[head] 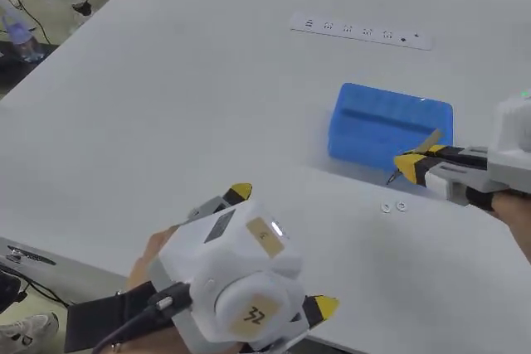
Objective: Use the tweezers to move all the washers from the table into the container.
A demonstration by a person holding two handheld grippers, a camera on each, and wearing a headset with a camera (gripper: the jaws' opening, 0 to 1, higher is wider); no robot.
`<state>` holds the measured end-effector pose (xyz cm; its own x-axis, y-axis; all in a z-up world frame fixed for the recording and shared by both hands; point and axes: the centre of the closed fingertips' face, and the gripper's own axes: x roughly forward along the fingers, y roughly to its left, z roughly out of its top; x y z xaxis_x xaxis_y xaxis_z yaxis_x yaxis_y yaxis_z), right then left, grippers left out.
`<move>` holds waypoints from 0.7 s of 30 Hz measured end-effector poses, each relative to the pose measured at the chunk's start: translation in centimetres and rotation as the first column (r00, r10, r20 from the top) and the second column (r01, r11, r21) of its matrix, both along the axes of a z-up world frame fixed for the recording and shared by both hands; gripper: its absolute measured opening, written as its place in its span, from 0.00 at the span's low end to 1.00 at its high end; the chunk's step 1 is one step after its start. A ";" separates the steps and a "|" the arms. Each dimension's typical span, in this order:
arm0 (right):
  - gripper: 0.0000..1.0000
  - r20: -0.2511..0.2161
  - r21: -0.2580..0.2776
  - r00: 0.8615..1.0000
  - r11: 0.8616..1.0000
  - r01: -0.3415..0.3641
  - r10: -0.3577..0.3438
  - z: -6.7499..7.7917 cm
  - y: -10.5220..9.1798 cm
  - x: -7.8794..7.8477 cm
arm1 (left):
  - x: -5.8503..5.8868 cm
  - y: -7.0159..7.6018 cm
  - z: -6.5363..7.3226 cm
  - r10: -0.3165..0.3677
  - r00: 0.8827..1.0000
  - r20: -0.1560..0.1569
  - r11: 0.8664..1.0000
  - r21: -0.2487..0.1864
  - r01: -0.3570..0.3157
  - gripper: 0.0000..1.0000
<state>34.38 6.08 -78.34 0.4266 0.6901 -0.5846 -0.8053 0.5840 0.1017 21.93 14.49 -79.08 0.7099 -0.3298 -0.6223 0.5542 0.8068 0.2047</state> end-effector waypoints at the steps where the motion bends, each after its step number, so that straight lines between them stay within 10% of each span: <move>1: 0.04 -0.004 -0.003 1.000 1.000 0.000 0.000 -0.2 0.0 -0.1 | 0.0 0.0 0.0 0.000 1.000 -0.001 1.000 0.000 0.000 0.94; 21: 0.04 -0.041 -0.058 0.999 0.998 -0.016 0.014 -2.8 -0.7 -0.4 | 0.0 0.2 -0.2 0.007 1.000 -0.007 1.000 0.017 -0.007 0.93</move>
<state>33.99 5.35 -81.18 0.3917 0.6602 -0.6408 -0.8099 0.5779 0.1004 21.90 14.72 -79.32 0.7079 -0.3142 -0.6326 0.5497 0.8074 0.2142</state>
